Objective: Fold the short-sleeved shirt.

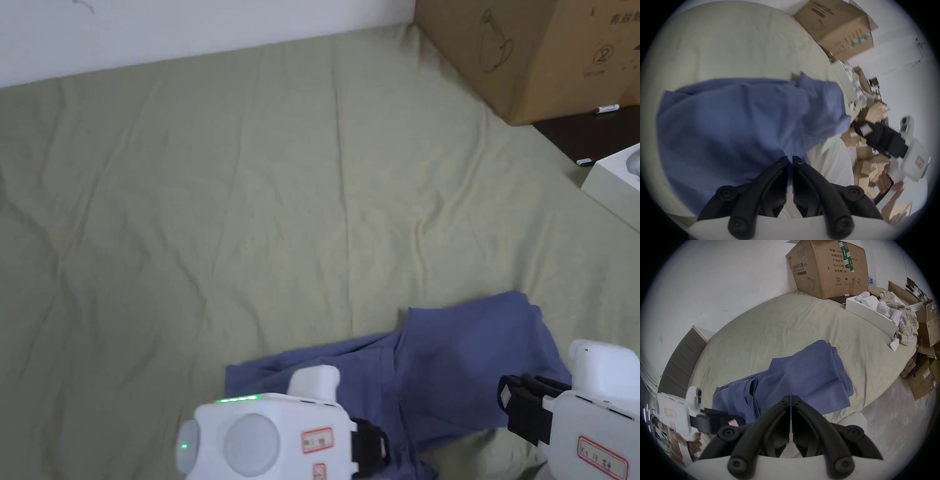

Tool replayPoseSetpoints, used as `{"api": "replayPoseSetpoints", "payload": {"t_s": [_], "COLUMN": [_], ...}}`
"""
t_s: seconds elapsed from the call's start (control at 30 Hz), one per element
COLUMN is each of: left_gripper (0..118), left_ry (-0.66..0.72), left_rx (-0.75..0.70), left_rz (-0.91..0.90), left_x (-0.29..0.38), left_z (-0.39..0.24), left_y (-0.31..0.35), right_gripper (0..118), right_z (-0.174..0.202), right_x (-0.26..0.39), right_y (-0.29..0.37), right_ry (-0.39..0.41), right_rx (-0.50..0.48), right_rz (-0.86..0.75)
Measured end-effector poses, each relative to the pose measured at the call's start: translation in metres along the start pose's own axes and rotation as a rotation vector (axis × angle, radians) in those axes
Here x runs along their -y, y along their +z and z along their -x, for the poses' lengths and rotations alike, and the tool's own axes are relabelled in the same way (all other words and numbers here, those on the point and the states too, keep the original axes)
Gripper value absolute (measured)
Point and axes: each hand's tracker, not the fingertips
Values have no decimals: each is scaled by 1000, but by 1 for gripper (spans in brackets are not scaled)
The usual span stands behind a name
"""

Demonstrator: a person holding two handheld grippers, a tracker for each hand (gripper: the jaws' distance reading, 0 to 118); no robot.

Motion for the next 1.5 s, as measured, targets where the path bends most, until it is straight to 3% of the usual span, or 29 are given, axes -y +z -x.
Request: {"api": "replayPoseSetpoints", "payload": {"t_s": [0.17,0.3,0.37,0.43,0.5,0.53,0.67,0.77,0.9,0.93,0.97,1.03,1.1,1.27,1.5], "left_gripper": [5,8,36,78,96,99,98,99,99,93,77,17,16,15,14], "left_ry": [-3,75,145,227,301,337,442,472,395,428,451,522,568,501,557], "left_rx": [89,97,116,121,108,102,110,200,263,284,310,356,385,373,329], "left_rz": [-22,-174,-224,-259,-305,-332,-329,-283,-315,-318,-331,-333,-287,-333,-415], "left_x": [1,3,9,19,31,38,51,51,43,40,39,37,38,44,70], "left_z": [-3,35,65,96,125,137,171,177,172,174,176,186,189,194,221], "left_y": [10,62,91,113,128,133,117,87,73,70,68,51,37,72,114], "right_gripper": [1,1,1,1,1,1,1,1,1,1,1,1,1,1,1], "right_z": [-1,6,13,22,29,34,52,63,67,68,70,74,76,75,80], "right_x": [-1,-4,-5,-6,-6,-6,-4,-3,-7,-8,-8,-7,-7,-10,-13], "right_y": [5,6,6,3,0,-1,-8,-11,-8,-9,-10,-13,-15,-8,-4], "right_ry": [4,17,39,64,82,91,149,170,108,108,112,135,136,58,62], "right_rx": [20,23,15,11,1,-6,-26,-31,-95,-95,-93,-73,-69,-120,-131], "right_rz": [2,2,5,11,21,28,59,74,88,90,91,96,115,121,111]}}
